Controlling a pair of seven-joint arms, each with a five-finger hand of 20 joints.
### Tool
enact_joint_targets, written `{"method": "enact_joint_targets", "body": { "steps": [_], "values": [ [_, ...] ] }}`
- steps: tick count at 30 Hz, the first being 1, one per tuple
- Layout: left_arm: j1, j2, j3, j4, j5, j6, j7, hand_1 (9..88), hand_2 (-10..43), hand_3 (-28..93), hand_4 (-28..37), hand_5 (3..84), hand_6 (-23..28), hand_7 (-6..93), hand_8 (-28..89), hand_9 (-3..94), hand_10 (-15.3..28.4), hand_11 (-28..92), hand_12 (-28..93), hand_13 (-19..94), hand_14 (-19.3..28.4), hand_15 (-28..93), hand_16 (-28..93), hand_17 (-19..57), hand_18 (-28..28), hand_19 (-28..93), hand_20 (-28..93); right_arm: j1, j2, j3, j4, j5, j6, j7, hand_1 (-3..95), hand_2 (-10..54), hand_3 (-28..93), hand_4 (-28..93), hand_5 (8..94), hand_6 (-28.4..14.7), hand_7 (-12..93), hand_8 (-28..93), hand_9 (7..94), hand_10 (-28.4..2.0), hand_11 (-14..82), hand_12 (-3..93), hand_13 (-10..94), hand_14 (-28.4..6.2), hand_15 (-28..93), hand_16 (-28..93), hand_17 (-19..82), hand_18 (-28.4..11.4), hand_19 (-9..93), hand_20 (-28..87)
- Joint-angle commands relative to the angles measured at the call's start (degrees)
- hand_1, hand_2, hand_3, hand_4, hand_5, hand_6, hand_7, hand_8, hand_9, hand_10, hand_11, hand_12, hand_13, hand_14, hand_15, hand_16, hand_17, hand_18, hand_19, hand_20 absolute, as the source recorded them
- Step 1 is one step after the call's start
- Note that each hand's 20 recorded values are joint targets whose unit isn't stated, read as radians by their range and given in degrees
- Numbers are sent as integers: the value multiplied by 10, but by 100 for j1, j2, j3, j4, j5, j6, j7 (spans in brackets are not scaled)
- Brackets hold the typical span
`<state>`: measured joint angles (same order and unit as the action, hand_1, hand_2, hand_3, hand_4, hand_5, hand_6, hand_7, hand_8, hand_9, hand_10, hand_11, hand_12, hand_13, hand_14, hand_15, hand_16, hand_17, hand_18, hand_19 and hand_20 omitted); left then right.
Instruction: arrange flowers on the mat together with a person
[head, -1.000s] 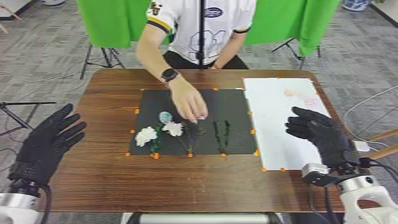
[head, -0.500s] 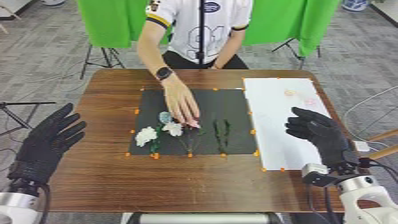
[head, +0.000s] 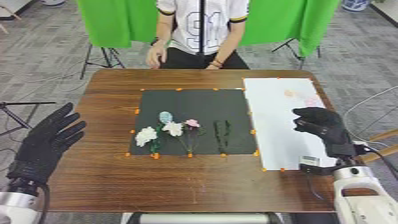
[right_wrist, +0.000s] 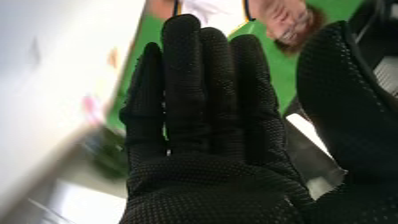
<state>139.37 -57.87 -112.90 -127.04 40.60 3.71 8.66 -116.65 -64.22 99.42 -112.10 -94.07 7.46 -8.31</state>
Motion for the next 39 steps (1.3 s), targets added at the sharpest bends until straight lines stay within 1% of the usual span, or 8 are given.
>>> {"method": "enact_joint_targets", "body": {
  "steps": [1,3,10,16,19,28,34,39],
  "values": [
    [129,-5,-1,-22,9,22,12,260,-29,698,-252,308,26,141,-74,267,109,137,196,220,144,213,43,-84,220,426,94,1237,1316,-577,759,-3684,604,449,371,-95,820,-282,511,6,377,-167,557,-99,338,263,529,-69,499,223,241,-158,648,409],
    [139,-15,5,-33,14,40,20,260,-30,699,-252,309,27,141,-74,267,109,137,196,221,144,213,43,-84,220,426,94,1494,1575,-761,1089,-4503,671,442,369,-95,822,-282,509,9,383,-172,554,-97,340,263,523,-66,493,225,232,-157,637,406],
    [219,-72,1,-58,25,80,82,261,-30,697,-252,308,27,141,-74,267,109,136,196,220,144,213,43,-84,220,426,95,2206,2167,-1524,1874,-4875,827,998,356,-95,836,-283,502,26,414,-185,549,-84,345,264,516,-55,483,233,214,-157,620,413],
    [259,-62,5,-75,16,134,149,261,-30,697,-251,308,27,142,-74,267,109,135,196,221,144,213,44,-84,220,426,95,2650,2258,-1940,2272,-5012,676,1530,325,-95,850,-283,432,7,387,-183,463,-90,305,257,458,-64,480,233,188,-165,609,411],
    [219,-43,4,-63,15,118,114,261,-30,696,-250,308,27,141,-74,267,109,135,196,221,144,214,44,-84,220,426,95,2917,2238,-2169,2482,-5047,454,1795,317,-95,854,-283,415,2,359,-177,439,-87,267,247,444,-69,476,228,182,-167,605,409],
    [168,-38,57,-51,11,132,137,262,-30,695,-251,308,27,140,-74,267,110,137,196,221,144,213,44,-83,220,426,94,3918,2065,-2950,3297,-5082,-14,2082,303,-95,855,-283,341,-32,305,-145,363,-95,216,249,402,-74,477,216,164,-169,597,401],
    [168,-29,61,-54,11,144,149,262,-30,696,-251,308,27,141,-74,267,110,136,195,220,145,214,43,-83,220,426,95,4222,2010,-3252,3607,-5173,14,2320,307,-95,851,-283,355,-24,291,-140,392,-93,192,233,432,-72,476,210,169,-171,598,398],
    [185,-46,60,-61,11,146,144,262,-30,697,-251,308,26,141,-74,268,109,135,195,220,145,215,43,-84,220,426,95,4339,1976,-3412,3767,-5264,-111,2513,321,-95,847,-283,389,-9,315,-145,455,-95,262,248,467,-66,487,217,172,-171,600,398]
  ]
}}
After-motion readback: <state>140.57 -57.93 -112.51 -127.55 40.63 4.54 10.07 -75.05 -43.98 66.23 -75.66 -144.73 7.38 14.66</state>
